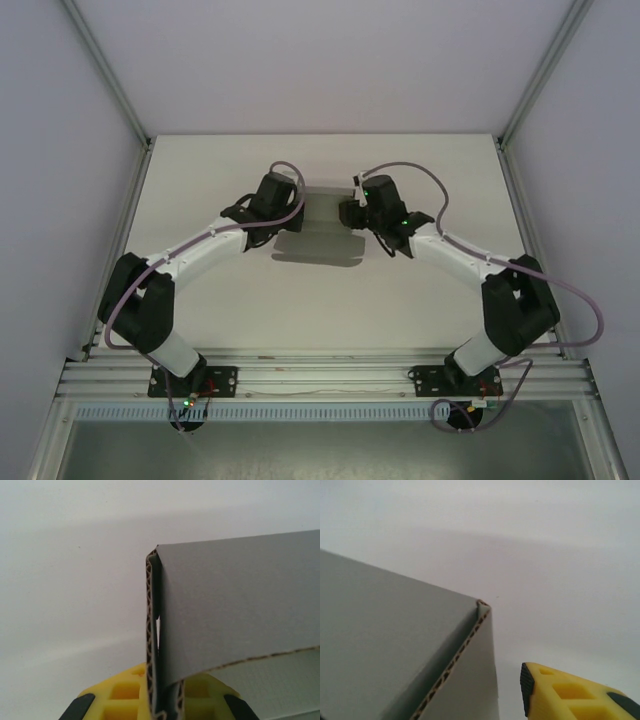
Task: Assemble paper box
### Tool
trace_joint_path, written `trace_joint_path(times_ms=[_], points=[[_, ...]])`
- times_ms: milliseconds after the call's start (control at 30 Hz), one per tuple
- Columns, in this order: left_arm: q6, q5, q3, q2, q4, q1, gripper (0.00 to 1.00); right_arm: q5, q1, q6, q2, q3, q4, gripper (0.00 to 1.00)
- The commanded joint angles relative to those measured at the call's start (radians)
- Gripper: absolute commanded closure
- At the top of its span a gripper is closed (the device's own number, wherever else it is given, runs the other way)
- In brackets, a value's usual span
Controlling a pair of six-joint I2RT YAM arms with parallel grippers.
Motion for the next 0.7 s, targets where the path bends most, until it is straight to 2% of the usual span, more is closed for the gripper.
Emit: trace_joint_path(times_ms=[0, 133, 267, 333, 500, 667], points=[[-0.03, -0.023, 0.01, -0.014, 0.03, -0.017, 1.0, 0.215, 0.023, 0.026, 0.033, 0.048, -0.047, 0.62], [-0.038, -0.055, 0.024, -0.008, 0.01, -0.035, 1.0, 0.328, 0.037, 0.054, 0.057, 0.077, -0.068, 0.86], [-0.069, -0.11, 0.033, -0.002, -0.008, -0.049, 1.0, 0.424, 0.042, 0.074, 0.081, 0.112, -0.128, 1.0], [-0.089, -0.115, 0.037, -0.003, -0.008, -0.05, 1.0, 0.48, 0.044, 0.086, 0.1, 0.13, -0.163, 1.0], [-0.146, -0.163, 0.05, -0.011, -0.023, -0.064, 1.0, 0.75, 0.047, 0.176, 0.202, 0.21, -0.323, 1.0], [-0.171, -0.278, 0.083, 0.007, -0.086, -0.063, 1.0, 0.923, 0.049, 0.183, 0.291, 0.27, -0.458, 1.0]])
